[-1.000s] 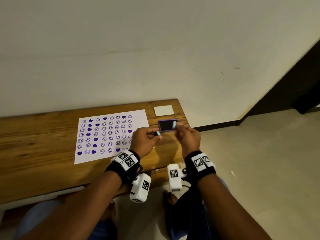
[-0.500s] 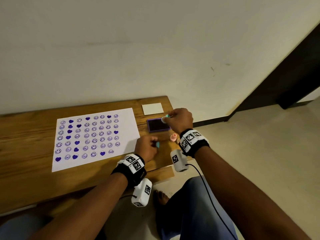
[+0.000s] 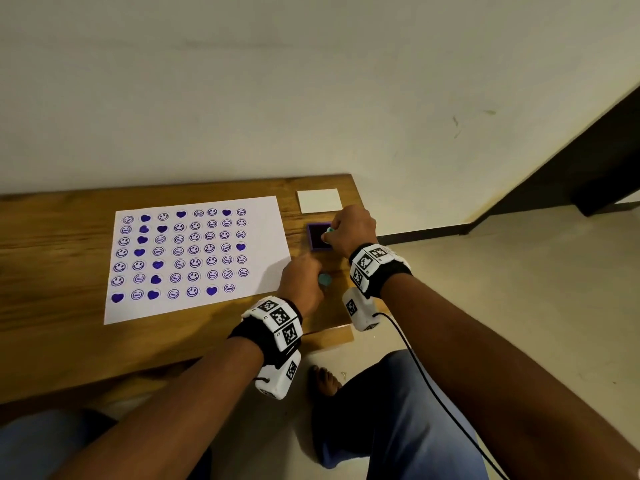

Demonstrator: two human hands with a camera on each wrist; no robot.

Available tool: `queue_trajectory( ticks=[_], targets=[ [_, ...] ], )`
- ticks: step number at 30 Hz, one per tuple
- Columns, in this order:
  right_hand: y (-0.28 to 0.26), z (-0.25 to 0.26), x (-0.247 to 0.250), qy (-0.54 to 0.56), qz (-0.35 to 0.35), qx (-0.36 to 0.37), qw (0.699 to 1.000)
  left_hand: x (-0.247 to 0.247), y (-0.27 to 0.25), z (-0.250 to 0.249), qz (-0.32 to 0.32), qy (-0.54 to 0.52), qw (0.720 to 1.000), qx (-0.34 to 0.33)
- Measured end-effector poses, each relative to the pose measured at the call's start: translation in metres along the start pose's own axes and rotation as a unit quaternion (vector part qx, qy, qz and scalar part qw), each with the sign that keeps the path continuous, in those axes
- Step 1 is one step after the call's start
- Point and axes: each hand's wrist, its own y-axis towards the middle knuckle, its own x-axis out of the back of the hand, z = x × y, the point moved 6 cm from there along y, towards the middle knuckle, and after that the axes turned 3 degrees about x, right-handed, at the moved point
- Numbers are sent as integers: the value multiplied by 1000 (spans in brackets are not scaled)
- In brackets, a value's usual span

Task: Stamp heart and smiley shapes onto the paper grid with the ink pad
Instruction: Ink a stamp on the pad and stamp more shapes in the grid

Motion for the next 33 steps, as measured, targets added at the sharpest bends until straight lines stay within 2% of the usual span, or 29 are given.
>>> queue_trajectory(
  ticks=[11,17,20,23,25,26,28,31,32,33],
  targets=[
    [17,5,1,-38,33,-13,999,7,2,2,11,16,1000,-12],
    [2,12,4,-48,29,-10,998,32,-18,22,-22,2,1000,-16],
    [-13,9,13,14,8,-9,1000,55,-34,46,-51,-4,999,-4],
    [-41,5,23,201,-60,-25,977,79,-47,81,-78,14,997,27],
    [-68,16,20,377,-44,-3,925,90,-52,107,-82,29,995,40],
    [-81,23,15,479,-13,0,878,93,-54,117,-79,40,995,42],
    [-110,39,3,666,72,-34,742,97,-55,136,-71,66,994,55],
    [-143,58,-16,815,185,-97,541,96,-54,153,-46,85,992,86],
    [-151,63,-22,841,214,-105,485,96,-55,155,-41,88,991,88],
    [-156,68,-27,859,235,-108,442,95,-55,156,-36,86,992,90]
  ],
)
